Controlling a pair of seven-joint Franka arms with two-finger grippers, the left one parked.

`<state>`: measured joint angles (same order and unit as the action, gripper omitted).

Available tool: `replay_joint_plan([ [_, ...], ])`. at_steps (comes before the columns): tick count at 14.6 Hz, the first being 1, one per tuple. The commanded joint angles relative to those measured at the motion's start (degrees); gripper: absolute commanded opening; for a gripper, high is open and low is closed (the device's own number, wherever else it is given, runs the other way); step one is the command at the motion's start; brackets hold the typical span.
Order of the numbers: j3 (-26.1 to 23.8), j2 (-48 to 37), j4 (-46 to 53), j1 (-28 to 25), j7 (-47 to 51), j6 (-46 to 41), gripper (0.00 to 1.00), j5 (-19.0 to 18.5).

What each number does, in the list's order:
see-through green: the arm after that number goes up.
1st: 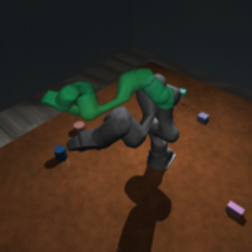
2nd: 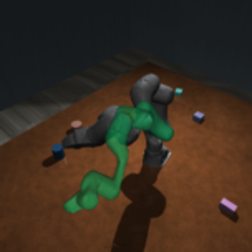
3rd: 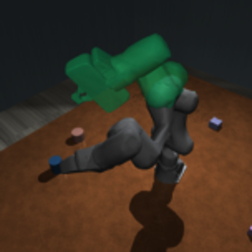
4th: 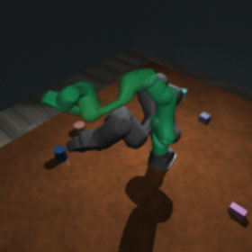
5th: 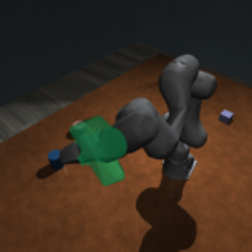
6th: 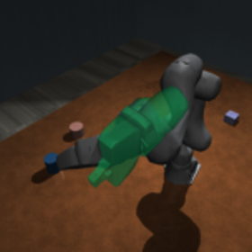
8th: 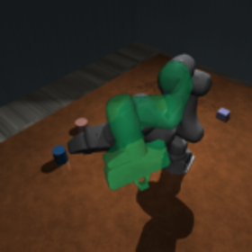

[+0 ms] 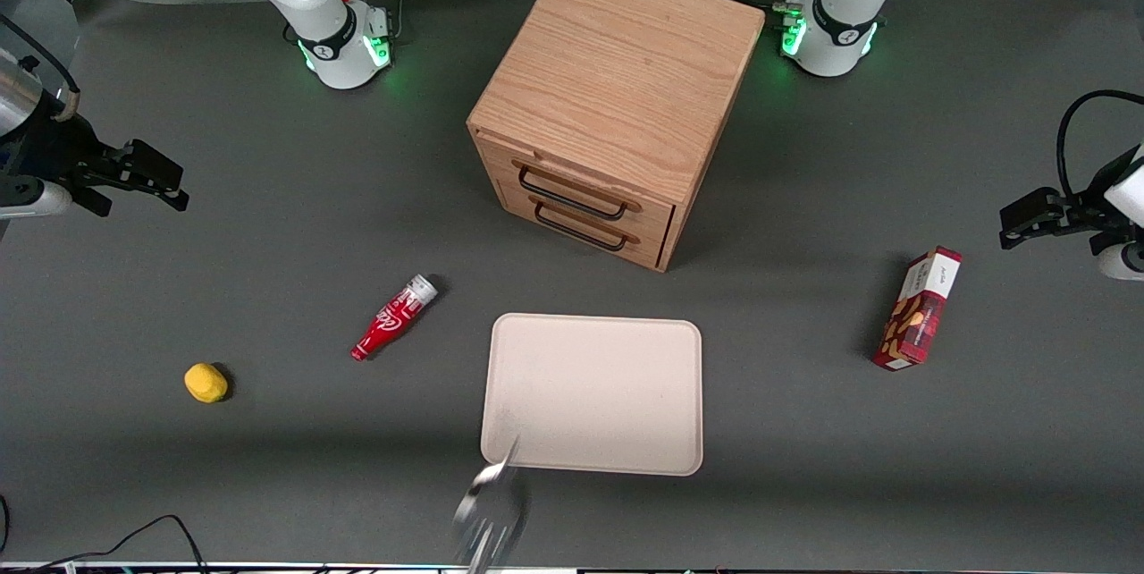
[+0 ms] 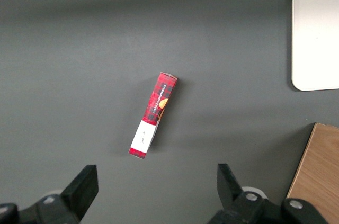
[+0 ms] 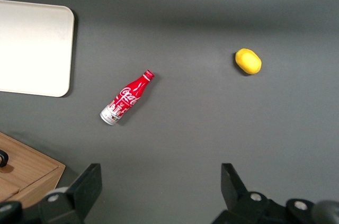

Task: Open upper drawer
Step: 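Move the right gripper to the upper drawer's black handle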

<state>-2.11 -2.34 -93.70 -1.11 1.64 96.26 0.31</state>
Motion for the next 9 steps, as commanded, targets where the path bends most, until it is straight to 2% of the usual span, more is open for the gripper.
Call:
replay_joint_plan([
  [1,-0.1,0.8,1.6,-0.4,1.2,-1.6,1.0,1.2],
  [5,-3.9,2.5,2.6,-0.4,-0.5,-1.6,1.0,1.1],
  [9,-11.4,7.3,8.2,-0.4,-13.0,-1.6,1.0,0.5],
])
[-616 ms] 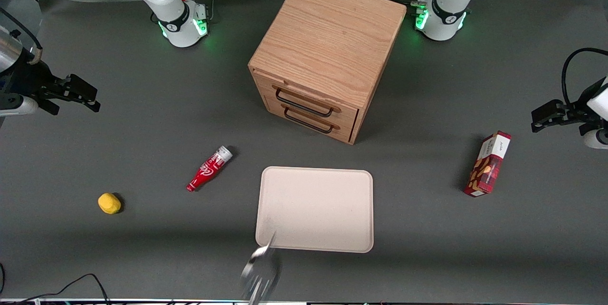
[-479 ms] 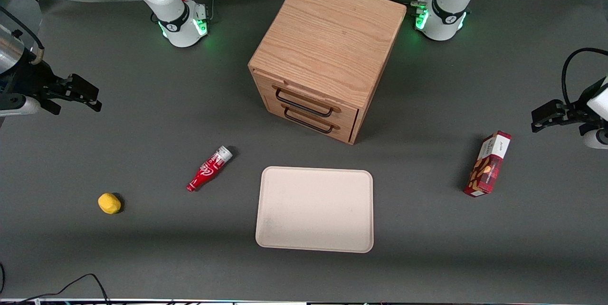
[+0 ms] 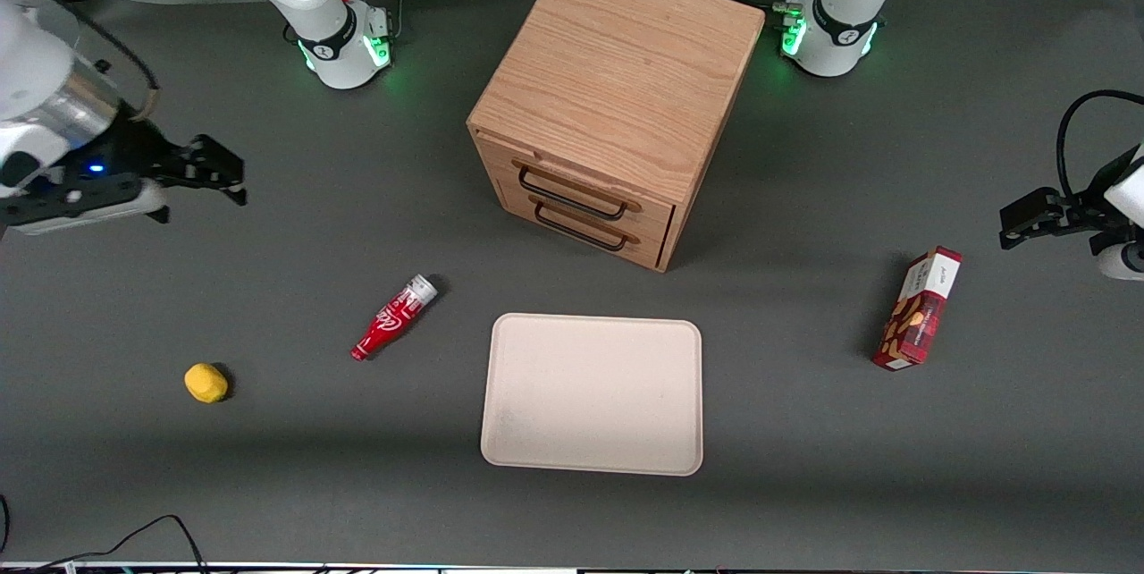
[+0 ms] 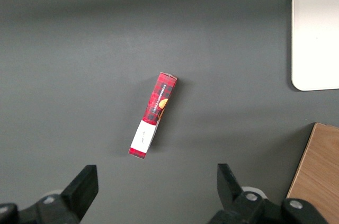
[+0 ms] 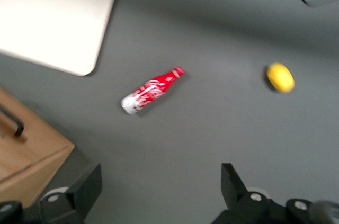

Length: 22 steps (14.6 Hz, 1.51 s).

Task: Open upper drawer
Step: 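Move the right gripper to the upper drawer's black handle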

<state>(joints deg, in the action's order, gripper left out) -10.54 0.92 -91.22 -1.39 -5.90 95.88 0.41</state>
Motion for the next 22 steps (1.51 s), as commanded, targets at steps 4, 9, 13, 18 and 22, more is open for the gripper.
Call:
replay_joint_plan([
  [4,-16.3,11.7,13.2,-0.1,-5.7,-1.2,1.0,-10.0],
  [9,-27.3,21.0,19.5,-1.5,-5.7,-0.5,1.0,-17.1],
  [13,-32.6,28.0,23.0,-3.3,-5.3,1.2,1.0,-17.0],
  [18,-37.6,35.0,22.9,-3.4,-5.2,4.1,1.0,-16.6],
  [22,-39.0,38.7,20.7,-3.3,-6.8,7.0,1.0,-16.1],
])
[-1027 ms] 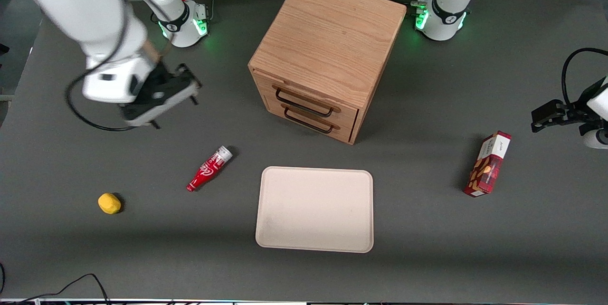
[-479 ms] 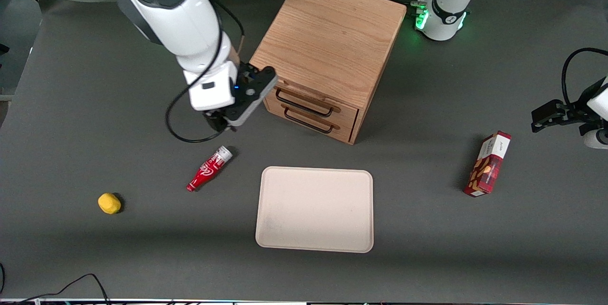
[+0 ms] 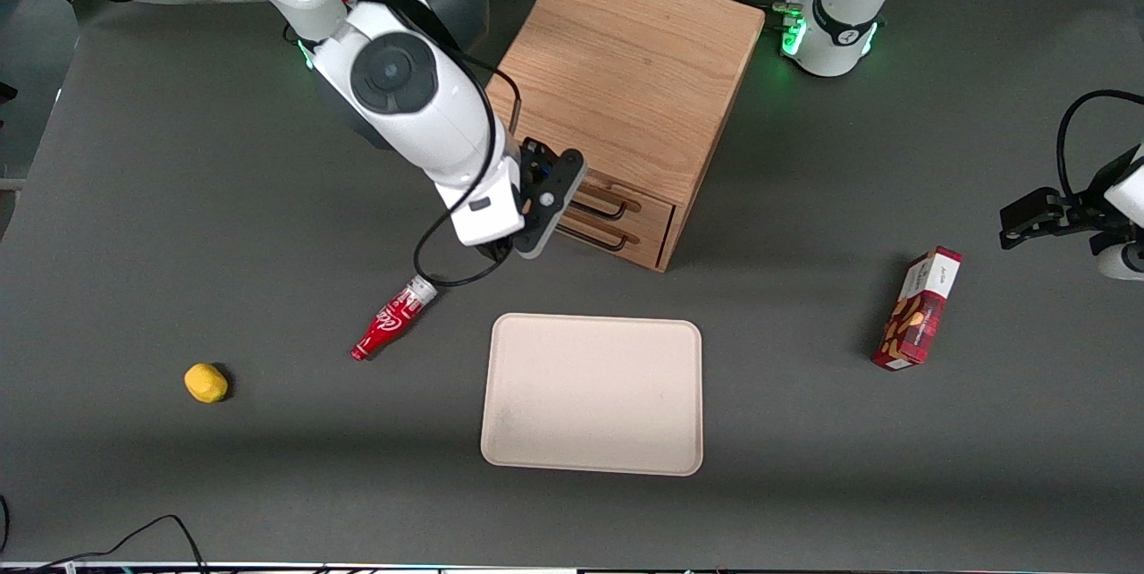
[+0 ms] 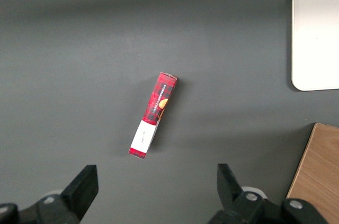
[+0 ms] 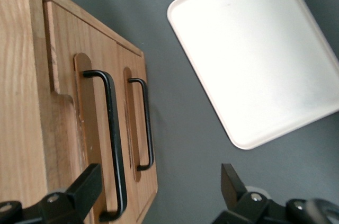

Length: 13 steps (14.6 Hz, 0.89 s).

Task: Open upper drawer

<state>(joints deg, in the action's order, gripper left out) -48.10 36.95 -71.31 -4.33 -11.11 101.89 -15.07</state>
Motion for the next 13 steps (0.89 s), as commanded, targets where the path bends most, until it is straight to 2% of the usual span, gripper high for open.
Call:
replay_joint_plan([
  [1,-1.6,3.6,0.7,-0.3,-2.3,1.0,1.0,-0.6],
  [4,-1.9,3.7,-3.0,0.4,-3.4,3.8,1.0,2.8],
  [9,-1.8,4.4,-7.3,1.4,-6.9,9.5,1.0,2.9],
  [13,-0.9,5.4,-7.4,2.0,-10.8,10.0,1.0,2.6],
])
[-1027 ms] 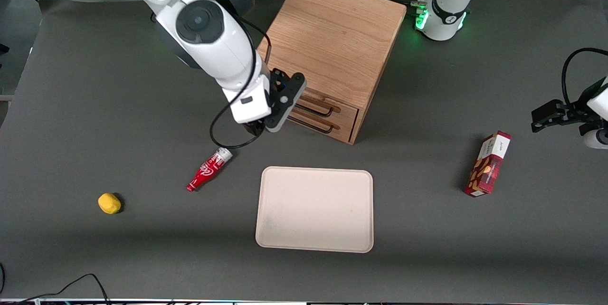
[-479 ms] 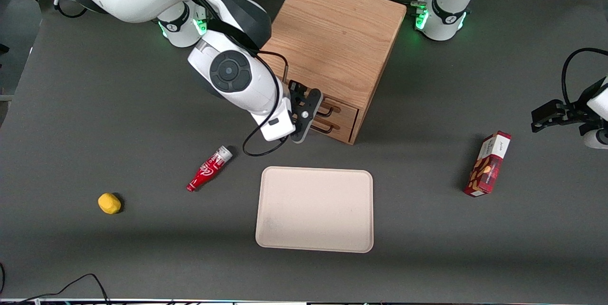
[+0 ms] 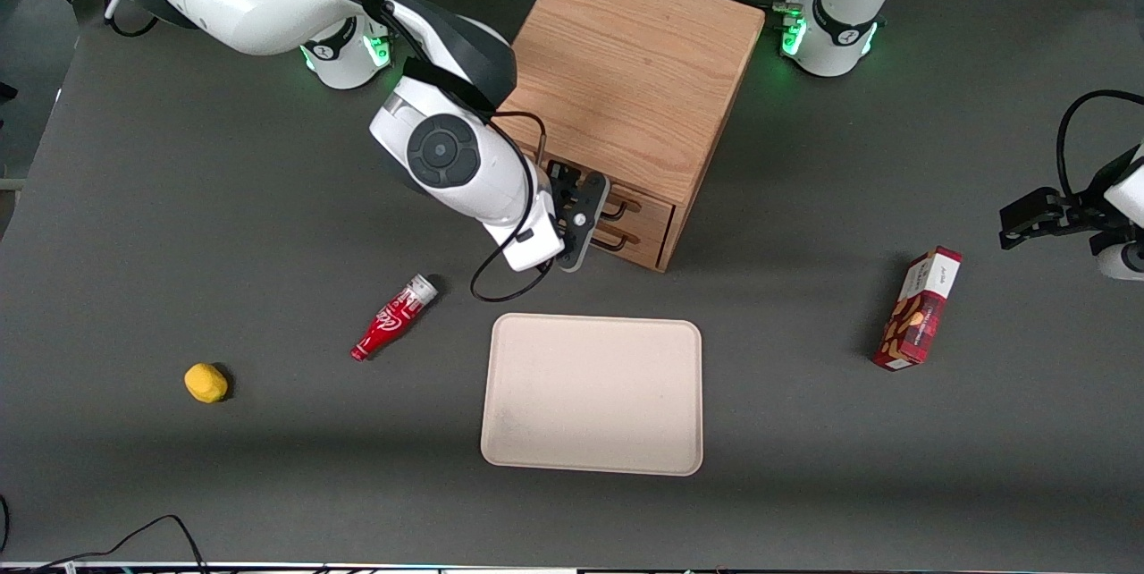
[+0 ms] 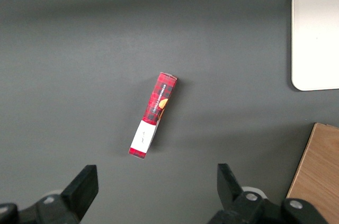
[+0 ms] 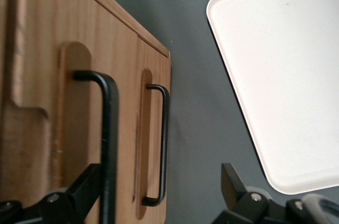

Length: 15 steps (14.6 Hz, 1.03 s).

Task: Open upper drawer
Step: 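Pull the handle outward with the right gripper, sliding the drawer open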

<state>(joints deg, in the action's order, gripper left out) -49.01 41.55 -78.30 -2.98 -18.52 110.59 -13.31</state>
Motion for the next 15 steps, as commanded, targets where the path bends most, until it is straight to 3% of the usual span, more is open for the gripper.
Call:
replay_joint_plan([
  [1,0.1,1.2,-0.3,1.0,-3.8,1.6,1.0,0.6],
  [5,2.4,1.3,1.1,0.8,-8.3,2.1,1.0,0.2],
  [9,3.2,2.1,4.9,0.2,-10.7,2.3,1.0,-3.4],
  [15,6.8,3.6,6.4,0.1,-15.4,10.7,1.0,-4.1],
])
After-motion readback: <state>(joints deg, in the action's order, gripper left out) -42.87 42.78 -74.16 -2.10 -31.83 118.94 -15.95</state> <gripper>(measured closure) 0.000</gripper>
